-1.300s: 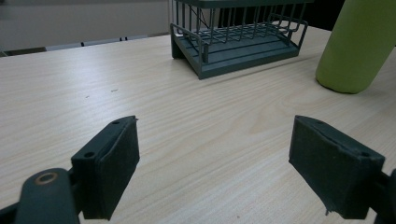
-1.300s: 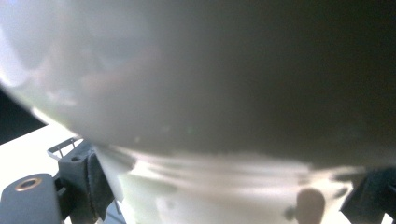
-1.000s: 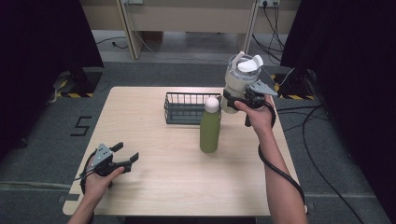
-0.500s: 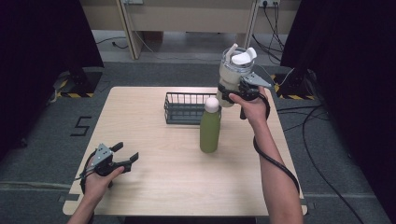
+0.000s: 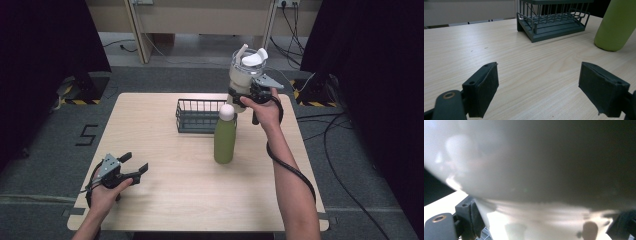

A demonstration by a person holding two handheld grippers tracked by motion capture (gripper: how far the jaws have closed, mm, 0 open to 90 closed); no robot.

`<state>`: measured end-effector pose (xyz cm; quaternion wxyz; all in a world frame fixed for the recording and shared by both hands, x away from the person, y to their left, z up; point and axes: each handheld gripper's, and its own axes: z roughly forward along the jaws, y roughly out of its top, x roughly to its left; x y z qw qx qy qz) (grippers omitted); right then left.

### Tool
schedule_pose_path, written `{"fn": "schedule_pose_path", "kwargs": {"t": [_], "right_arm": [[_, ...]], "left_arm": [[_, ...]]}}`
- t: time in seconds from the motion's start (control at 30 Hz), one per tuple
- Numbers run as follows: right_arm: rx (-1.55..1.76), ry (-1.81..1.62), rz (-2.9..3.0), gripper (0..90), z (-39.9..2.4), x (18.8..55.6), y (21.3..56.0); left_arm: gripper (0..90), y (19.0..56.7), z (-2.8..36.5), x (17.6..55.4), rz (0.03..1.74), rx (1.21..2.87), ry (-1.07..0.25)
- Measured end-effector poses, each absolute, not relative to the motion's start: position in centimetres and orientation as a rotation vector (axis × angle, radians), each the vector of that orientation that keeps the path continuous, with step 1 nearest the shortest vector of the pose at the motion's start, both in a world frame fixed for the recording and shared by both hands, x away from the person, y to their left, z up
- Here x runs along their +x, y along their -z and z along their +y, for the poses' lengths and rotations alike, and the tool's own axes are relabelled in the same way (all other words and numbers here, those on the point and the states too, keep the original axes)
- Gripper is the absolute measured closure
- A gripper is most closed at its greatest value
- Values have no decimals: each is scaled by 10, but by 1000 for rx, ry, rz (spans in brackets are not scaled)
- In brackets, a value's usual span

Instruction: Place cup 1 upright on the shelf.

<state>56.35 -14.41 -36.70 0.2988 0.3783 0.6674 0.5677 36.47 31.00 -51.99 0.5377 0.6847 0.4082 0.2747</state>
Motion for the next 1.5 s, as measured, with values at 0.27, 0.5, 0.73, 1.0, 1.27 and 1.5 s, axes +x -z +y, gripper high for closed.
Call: {"fn": "schedule_pose_path", "kwargs": {"t": [0.27, 0.5, 0.73, 1.0, 1.27, 1.5], "right_arm": [[1003, -1514, 1782, 109, -137, 568, 368], [1002, -1513, 1795, 109, -130, 571, 368], [1002, -1516, 1809, 109, -123, 575, 370], [1004, -1511, 1830, 109, -117, 581, 373], [1008, -1508, 1851, 109, -113, 585, 377], [998, -1500, 1870, 109, -109, 588, 380]], "left_arm": [[158, 520, 310, 365, 973, 1626, -655], [158, 519, 310, 364, 973, 1624, -655], [158, 519, 311, 364, 975, 1621, -657], [159, 519, 310, 364, 974, 1620, -657], [159, 519, 310, 365, 973, 1621, -654], [159, 519, 310, 365, 973, 1622, -654]]}}
